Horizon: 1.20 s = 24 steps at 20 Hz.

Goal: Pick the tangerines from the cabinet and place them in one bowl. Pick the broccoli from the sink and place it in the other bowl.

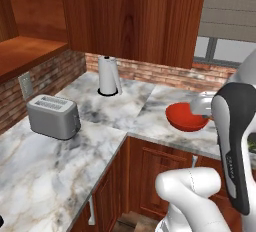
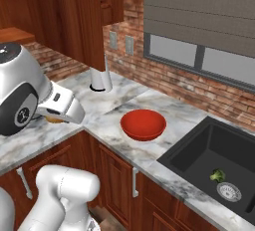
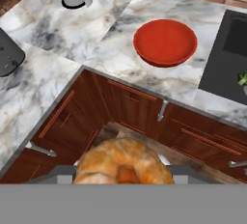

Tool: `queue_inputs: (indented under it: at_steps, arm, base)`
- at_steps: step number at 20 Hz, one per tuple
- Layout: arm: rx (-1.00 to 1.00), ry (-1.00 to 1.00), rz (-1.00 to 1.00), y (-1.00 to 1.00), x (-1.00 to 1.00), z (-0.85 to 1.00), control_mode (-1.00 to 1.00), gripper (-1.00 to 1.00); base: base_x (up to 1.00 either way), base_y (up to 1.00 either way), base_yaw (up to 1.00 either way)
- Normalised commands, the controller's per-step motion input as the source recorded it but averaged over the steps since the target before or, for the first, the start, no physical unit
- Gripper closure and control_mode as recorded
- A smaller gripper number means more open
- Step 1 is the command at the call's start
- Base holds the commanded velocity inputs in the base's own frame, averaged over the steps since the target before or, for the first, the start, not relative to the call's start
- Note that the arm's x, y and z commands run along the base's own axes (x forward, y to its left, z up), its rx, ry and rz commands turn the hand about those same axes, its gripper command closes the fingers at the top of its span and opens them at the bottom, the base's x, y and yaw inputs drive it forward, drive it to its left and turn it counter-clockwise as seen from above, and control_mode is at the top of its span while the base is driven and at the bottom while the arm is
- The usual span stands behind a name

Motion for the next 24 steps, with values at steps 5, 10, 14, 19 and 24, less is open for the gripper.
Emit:
queue_inputs:
  at_steps: [5,10,14,19,24]
  arm:
    - [0.01,-0.01,0.11,-0.37,0.0,-0.01,-1.0,1.0]
    - [0.04,0.01,0.17,-0.55,0.07,-0.09,-1.0,1.0]
    - [0.0,-0.03,0.19,-0.62,0.31,-0.24,-1.0,1.0]
    - [0.0,-0.07,0.23,-0.66,0.47,-0.28,-1.0,1.0]
    - [0.0,-0.04,0.17,-0.53,0.6,-0.24,-1.0,1.0]
  base:
    - [0.0,0.0,0.0]
    - [0.0,0.0,0.0]
    - [0.0,0.0,0.0]
    - [0.0,0.0,0.0]
    - [0.0,0.0,0.0]
